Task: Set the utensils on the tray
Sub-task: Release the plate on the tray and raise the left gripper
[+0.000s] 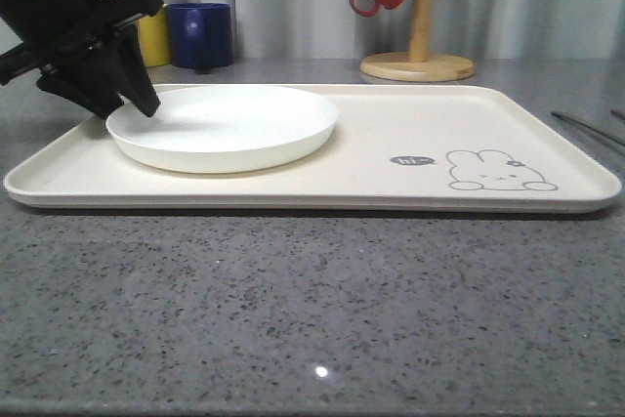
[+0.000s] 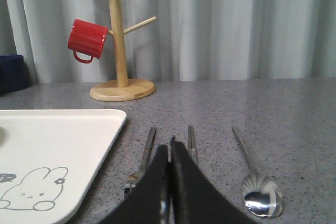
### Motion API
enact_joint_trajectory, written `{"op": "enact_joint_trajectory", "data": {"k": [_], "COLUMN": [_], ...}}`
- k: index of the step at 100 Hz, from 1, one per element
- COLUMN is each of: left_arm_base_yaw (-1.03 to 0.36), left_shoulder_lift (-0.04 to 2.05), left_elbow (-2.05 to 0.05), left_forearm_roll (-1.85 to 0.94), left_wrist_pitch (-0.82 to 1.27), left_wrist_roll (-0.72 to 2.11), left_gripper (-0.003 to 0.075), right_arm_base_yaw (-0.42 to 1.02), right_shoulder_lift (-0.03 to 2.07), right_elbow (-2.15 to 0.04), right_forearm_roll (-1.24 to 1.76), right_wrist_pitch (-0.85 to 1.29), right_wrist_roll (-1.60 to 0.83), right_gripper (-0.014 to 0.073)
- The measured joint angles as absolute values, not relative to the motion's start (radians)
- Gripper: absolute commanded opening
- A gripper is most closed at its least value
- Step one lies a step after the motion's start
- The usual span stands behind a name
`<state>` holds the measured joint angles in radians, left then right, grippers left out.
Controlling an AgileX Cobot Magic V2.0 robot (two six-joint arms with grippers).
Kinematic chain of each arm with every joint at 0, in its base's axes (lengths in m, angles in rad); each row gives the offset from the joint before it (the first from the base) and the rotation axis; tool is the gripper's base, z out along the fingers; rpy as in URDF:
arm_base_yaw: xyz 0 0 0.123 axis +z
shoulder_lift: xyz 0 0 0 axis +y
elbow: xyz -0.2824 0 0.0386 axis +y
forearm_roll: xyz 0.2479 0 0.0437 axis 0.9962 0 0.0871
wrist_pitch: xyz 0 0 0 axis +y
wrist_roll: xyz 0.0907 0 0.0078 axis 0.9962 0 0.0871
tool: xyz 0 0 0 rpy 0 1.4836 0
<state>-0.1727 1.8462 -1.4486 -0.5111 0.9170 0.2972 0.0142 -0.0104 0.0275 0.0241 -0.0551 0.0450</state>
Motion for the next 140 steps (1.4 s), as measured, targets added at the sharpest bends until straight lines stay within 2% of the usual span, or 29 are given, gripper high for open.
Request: {"op": "enact_joint_trajectory", "data": {"k": [20, 50, 81, 117, 133, 140], "left_arm_base_yaw": [-0.173, -0.154, -0.054, -0.052, -0.052, -0.052], "left_shoulder_lift": [1.809, 1.605, 1.291, 0.817, 0.624, 0.56], "left_elbow": [-1.457, -1.392, -1.094, -0.683, -0.55, -0.508], "left_forearm_roll": [-0.515, -0.52, -0.426, -0.363, -0.359, -0.358], "left_wrist_pitch": [0.895, 0.778, 0.599, 0.32, 0.285, 0.283], "left_wrist_roll": [0.296, 0.296, 0.296, 0.297, 0.313, 0.32], "left_gripper": [0.0316, 0.0316, 0.0316, 0.0315, 0.0314, 0.0286], "right_arm_base_yaw": [0.014, 0.014, 0.014, 0.014, 0.014, 0.014], "right_shoulder_lift": [-0.01, -0.01, -0.01, -0.01, -0.01, -0.01], "right_elbow": [0.028, 0.028, 0.028, 0.028, 0.028, 0.028], "right_forearm_roll": [0.024, 0.024, 0.024, 0.024, 0.024, 0.024], "right_wrist_pitch": [-0.055, -0.055, -0.055, -0.055, -0.055, -0.055], "right_wrist_roll": [0.045, 0.045, 0.045, 0.045, 0.045, 0.045], "right_gripper": [-0.0069, -0.0069, -0.0069, -0.0069, -0.0069, -0.0069]}}
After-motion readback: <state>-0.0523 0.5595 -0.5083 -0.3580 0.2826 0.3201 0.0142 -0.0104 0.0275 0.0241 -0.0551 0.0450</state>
